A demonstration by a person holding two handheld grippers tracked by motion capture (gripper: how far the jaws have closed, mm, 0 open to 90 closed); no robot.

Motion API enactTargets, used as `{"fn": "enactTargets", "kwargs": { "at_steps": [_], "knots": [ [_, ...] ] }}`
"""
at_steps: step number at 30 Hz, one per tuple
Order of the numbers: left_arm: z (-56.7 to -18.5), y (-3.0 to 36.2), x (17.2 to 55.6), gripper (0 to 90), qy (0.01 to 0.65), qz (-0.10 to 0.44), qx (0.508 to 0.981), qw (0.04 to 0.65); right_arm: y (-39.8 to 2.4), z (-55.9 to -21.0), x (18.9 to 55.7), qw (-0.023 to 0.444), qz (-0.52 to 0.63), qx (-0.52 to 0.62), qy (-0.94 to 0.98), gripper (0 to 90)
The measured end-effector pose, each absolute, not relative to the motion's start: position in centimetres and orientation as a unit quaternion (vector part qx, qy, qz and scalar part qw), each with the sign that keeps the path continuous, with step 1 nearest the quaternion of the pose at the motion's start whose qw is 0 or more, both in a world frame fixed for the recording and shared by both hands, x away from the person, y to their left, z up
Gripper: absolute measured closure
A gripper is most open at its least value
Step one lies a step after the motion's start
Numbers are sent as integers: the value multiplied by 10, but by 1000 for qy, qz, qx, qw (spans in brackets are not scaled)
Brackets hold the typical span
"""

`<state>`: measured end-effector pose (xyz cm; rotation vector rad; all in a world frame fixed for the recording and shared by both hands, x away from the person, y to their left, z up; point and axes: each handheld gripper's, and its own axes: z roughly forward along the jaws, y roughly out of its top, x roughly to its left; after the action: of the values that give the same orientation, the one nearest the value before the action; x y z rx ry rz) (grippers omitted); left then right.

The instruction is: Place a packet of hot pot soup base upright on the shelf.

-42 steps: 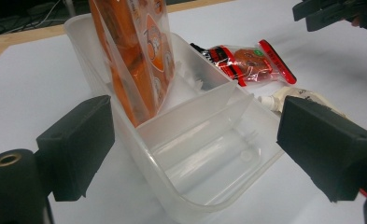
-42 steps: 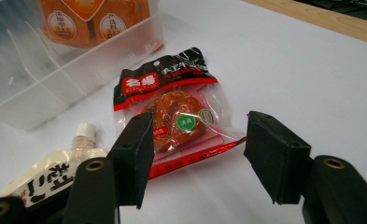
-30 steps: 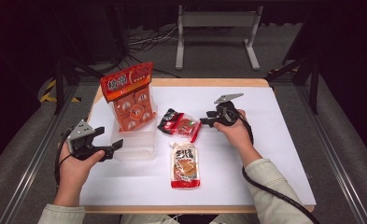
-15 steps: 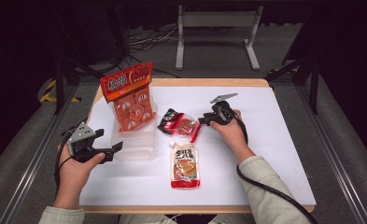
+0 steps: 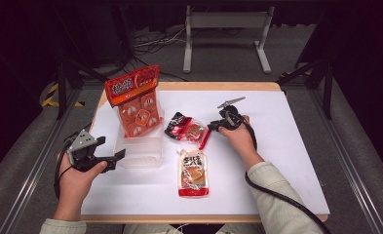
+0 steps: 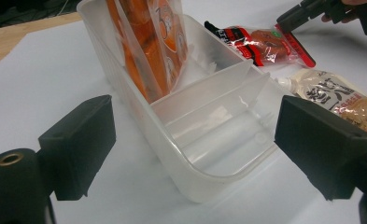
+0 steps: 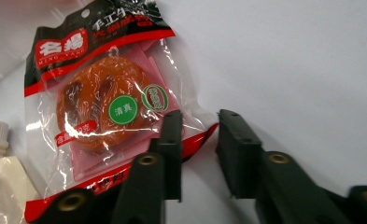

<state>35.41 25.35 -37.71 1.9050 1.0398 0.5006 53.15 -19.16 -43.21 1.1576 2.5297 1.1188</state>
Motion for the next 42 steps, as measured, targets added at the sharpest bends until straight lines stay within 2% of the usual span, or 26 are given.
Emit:
{"fn": "enactTargets", "kwargs": {
  "at_steps": [2,6,20,27,33,34,36,37,40,42],
  "knots": [
    [-377,253,354,132,419,203,768,440,-192,-431,531,75,374,384,841,842],
    [-377,252,355,133,421,201,767,441,-194,-429,528,83,375,383,840,900],
    [-379,248,361,133,421,198,768,440,-206,-409,504,107,388,373,836,900],
    [-378,243,362,135,414,199,771,441,-205,-404,505,112,402,361,834,900],
    [-381,249,356,134,420,199,770,438,-181,-404,513,103,405,334,845,762],
    [-381,249,356,135,420,199,770,438,-181,-404,513,103,405,334,845,762],
    [-382,252,353,135,423,200,767,438,-168,-404,519,95,403,324,851,688],
    [-382,253,351,135,425,199,767,438,-168,-404,519,95,403,324,851,688],
    [-383,258,345,135,427,204,765,436,-150,-406,529,80,400,317,856,603],
    [-383,259,344,134,430,203,764,436,-147,-407,531,75,400,314,858,583]
  ]
}}
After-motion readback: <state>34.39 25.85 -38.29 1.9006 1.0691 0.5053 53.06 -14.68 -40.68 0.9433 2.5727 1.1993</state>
